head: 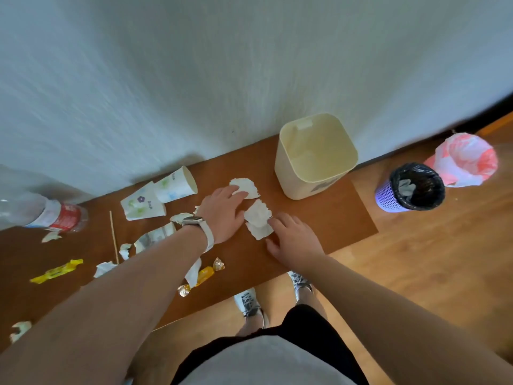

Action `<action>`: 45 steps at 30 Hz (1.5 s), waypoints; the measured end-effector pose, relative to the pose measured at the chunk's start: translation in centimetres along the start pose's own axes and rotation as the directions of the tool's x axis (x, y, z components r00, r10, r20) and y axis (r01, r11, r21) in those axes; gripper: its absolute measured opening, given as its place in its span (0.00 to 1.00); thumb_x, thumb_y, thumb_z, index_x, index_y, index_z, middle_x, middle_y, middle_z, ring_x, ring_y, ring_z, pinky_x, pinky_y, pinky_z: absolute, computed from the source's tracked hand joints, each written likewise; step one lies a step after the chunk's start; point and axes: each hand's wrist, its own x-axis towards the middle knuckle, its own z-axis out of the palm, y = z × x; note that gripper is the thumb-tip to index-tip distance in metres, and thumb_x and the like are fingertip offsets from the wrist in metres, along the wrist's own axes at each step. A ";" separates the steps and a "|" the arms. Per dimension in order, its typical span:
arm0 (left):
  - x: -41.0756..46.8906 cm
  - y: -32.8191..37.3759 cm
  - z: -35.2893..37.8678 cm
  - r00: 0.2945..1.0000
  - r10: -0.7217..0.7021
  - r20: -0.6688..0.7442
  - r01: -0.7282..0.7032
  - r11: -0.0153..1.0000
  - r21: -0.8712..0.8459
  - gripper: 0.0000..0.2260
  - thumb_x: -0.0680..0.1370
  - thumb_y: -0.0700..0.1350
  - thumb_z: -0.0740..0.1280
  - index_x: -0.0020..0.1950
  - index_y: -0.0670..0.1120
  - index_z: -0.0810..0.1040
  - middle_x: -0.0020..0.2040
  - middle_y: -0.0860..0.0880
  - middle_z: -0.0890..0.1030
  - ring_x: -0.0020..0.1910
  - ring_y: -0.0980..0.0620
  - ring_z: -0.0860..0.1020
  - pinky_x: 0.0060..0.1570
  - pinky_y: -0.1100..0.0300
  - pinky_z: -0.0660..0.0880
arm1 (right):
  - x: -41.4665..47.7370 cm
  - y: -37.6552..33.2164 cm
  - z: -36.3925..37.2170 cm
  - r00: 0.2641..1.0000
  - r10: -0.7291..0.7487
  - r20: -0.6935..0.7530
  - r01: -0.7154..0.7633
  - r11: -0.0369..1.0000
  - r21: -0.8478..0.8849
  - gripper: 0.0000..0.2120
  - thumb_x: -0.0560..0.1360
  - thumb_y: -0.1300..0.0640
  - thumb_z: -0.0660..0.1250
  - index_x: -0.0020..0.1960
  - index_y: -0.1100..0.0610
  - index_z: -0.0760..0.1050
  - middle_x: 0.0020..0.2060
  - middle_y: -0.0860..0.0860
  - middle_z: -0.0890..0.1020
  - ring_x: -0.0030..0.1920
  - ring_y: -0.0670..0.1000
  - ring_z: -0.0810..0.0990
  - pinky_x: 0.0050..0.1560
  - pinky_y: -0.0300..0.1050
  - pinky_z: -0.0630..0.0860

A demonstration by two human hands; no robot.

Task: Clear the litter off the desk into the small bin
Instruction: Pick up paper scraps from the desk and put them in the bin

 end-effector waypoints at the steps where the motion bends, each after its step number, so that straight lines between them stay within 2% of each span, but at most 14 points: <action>1: 0.5 -0.1 -0.1 1.000 -0.003 -0.009 0.003 1.000 0.011 0.21 0.79 0.52 0.60 0.73 0.52 0.66 0.74 0.48 0.66 0.72 0.45 0.63 0.67 0.47 0.65 | 0.4 -0.2 0.4 1.000 0.004 -0.008 -0.004 1.000 -0.007 0.20 0.77 0.47 0.62 0.67 0.52 0.69 0.63 0.51 0.74 0.60 0.55 0.74 0.57 0.51 0.75; 6: 2.4 -0.5 0.2 1.000 0.002 0.028 -0.004 0.999 0.049 0.20 0.80 0.51 0.60 0.72 0.51 0.66 0.72 0.48 0.69 0.69 0.45 0.67 0.65 0.48 0.69 | 2.1 -0.7 1.7 0.999 0.038 -0.028 -0.038 0.999 -0.009 0.19 0.76 0.47 0.62 0.65 0.52 0.70 0.61 0.52 0.74 0.58 0.56 0.74 0.55 0.52 0.74; 12: 3.3 -1.0 0.8 1.000 0.023 -0.017 -0.022 0.996 0.085 0.15 0.79 0.48 0.61 0.64 0.49 0.75 0.62 0.47 0.75 0.60 0.46 0.71 0.53 0.51 0.74 | 3.6 -0.4 2.2 0.997 0.036 -0.068 -0.037 0.999 -0.011 0.14 0.76 0.51 0.63 0.60 0.54 0.74 0.57 0.53 0.76 0.54 0.57 0.74 0.52 0.53 0.74; 18: 2.4 -1.1 1.0 0.998 0.005 -0.069 -0.004 1.000 0.003 0.08 0.78 0.43 0.62 0.51 0.48 0.80 0.52 0.48 0.78 0.50 0.46 0.73 0.45 0.50 0.74 | 4.4 0.4 2.3 0.993 0.002 -0.115 -0.001 1.000 0.005 0.06 0.75 0.56 0.64 0.47 0.57 0.78 0.45 0.53 0.78 0.44 0.56 0.74 0.41 0.50 0.73; 23: 1.0 -1.3 0.9 0.990 -0.083 -0.115 0.076 0.995 -0.065 0.07 0.78 0.42 0.61 0.47 0.47 0.79 0.44 0.49 0.79 0.43 0.48 0.74 0.41 0.53 0.73 | 4.6 0.4 1.8 0.993 -0.015 -0.115 0.020 0.999 0.045 0.07 0.77 0.57 0.62 0.46 0.57 0.78 0.42 0.53 0.79 0.43 0.54 0.74 0.40 0.48 0.71; 26: 0.3 -0.9 0.6 0.982 -0.121 -0.145 0.104 0.987 -0.119 0.06 0.78 0.42 0.62 0.47 0.47 0.80 0.43 0.49 0.79 0.42 0.48 0.75 0.40 0.54 0.73 | 4.2 0.3 1.0 0.989 -0.005 -0.145 0.016 0.997 0.072 0.07 0.76 0.58 0.63 0.44 0.58 0.78 0.40 0.53 0.79 0.42 0.55 0.75 0.39 0.50 0.74; 31: -1.5 0.3 -1.3 0.962 -0.155 -0.226 0.108 0.973 -0.205 0.04 0.78 0.44 0.65 0.49 0.49 0.80 0.43 0.53 0.78 0.41 0.53 0.75 0.36 0.64 0.69 | 3.0 -0.1 -1.7 0.982 -0.005 -0.188 0.030 0.991 0.130 0.06 0.76 0.57 0.63 0.44 0.57 0.78 0.40 0.52 0.78 0.41 0.52 0.74 0.40 0.51 0.76; 34: -2.3 1.4 -3.3 0.947 -0.183 -0.265 0.108 0.956 -0.273 0.04 0.78 0.45 0.66 0.51 0.50 0.80 0.45 0.54 0.79 0.42 0.55 0.76 0.38 0.66 0.71 | 1.9 -0.7 -4.0 0.975 -0.021 -0.222 0.059 0.984 0.167 0.06 0.76 0.57 0.63 0.44 0.56 0.78 0.40 0.50 0.78 0.40 0.51 0.75 0.40 0.51 0.76; 39: -2.7 4.3 -7.1 0.933 -0.183 -0.309 0.067 0.935 -0.349 0.03 0.78 0.46 0.66 0.51 0.52 0.78 0.45 0.55 0.78 0.44 0.56 0.76 0.41 0.65 0.75 | -0.3 -1.5 -9.5 0.954 0.018 -0.300 0.045 0.979 0.201 0.04 0.77 0.56 0.65 0.47 0.54 0.79 0.40 0.47 0.78 0.39 0.47 0.75 0.39 0.44 0.79; 45: -0.3 9.1 -11.3 0.924 -0.129 -0.360 -0.037 0.907 -0.420 0.02 0.78 0.47 0.66 0.48 0.52 0.77 0.44 0.56 0.79 0.43 0.57 0.76 0.39 0.71 0.68 | -0.7 1.2 -15.7 0.920 0.106 -0.378 -0.017 0.973 0.232 0.05 0.77 0.55 0.64 0.49 0.54 0.78 0.43 0.46 0.78 0.42 0.47 0.75 0.41 0.46 0.78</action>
